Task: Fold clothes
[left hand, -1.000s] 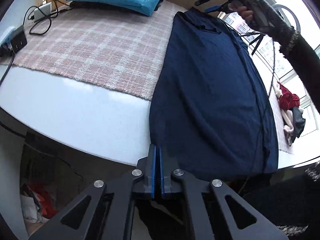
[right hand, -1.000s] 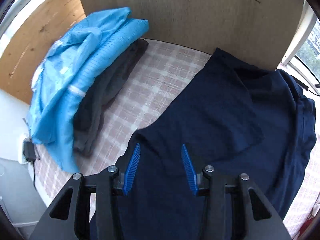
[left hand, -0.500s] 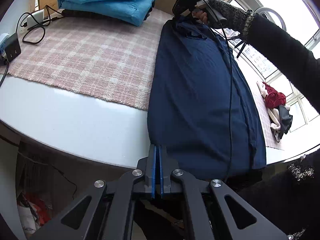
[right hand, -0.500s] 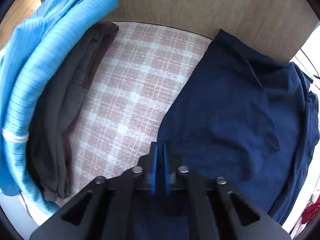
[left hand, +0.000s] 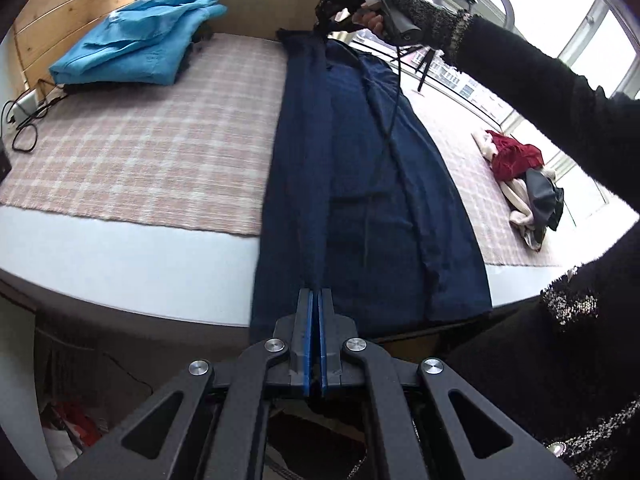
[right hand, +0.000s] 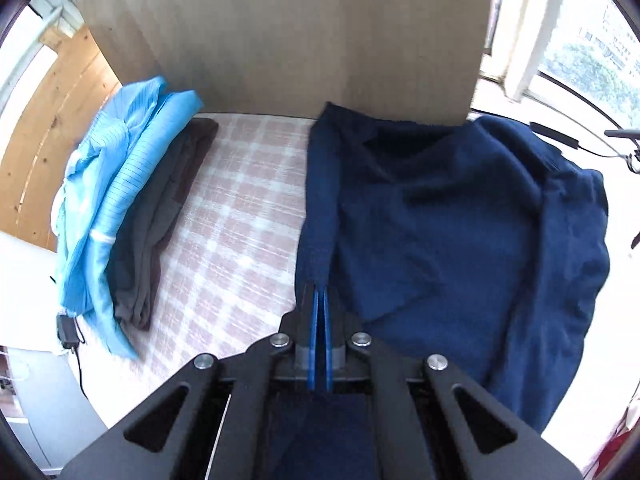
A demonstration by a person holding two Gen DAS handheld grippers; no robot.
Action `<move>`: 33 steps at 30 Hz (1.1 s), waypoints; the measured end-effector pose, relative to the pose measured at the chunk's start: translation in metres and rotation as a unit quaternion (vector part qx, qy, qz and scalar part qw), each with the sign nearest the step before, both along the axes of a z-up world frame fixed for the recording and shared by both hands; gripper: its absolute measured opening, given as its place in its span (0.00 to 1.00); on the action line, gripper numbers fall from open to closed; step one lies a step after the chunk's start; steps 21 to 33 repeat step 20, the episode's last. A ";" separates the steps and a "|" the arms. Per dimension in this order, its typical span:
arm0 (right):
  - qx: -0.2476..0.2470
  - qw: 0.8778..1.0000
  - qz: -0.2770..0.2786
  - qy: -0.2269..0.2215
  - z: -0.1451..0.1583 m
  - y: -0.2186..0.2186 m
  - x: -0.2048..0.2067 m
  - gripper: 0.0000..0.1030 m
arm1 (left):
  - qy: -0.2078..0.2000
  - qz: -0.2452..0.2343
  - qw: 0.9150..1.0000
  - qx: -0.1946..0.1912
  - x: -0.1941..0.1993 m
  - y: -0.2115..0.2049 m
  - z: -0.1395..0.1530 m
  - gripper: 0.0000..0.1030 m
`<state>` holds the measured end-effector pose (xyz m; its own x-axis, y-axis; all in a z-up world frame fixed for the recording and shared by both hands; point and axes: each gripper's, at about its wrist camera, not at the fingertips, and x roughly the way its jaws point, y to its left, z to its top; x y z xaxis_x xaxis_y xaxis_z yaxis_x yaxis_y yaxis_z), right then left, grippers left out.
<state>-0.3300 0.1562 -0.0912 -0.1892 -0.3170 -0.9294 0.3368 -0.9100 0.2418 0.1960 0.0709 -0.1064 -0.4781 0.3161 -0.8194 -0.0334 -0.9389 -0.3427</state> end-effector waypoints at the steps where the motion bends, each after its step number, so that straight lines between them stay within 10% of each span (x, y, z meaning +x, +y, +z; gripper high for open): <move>1: -0.001 1.000 -0.003 0.003 0.001 0.012 0.002 0.02 | -0.002 -0.010 1.000 0.001 -0.002 0.013 -0.001 0.02; 14: 0.026 0.999 -0.018 -0.007 -0.045 0.084 -0.003 0.15 | -0.053 -0.082 0.995 -0.033 -0.027 0.112 -0.039 0.04; 19: 0.000 1.000 -0.027 0.002 -0.031 0.101 0.005 0.26 | -0.050 -0.096 0.994 -0.023 -0.016 0.120 -0.028 0.21; 33: -0.005 0.999 -0.034 0.010 -0.022 0.109 0.009 0.30 | -0.045 -0.098 0.994 -0.016 -0.011 0.120 -0.022 0.22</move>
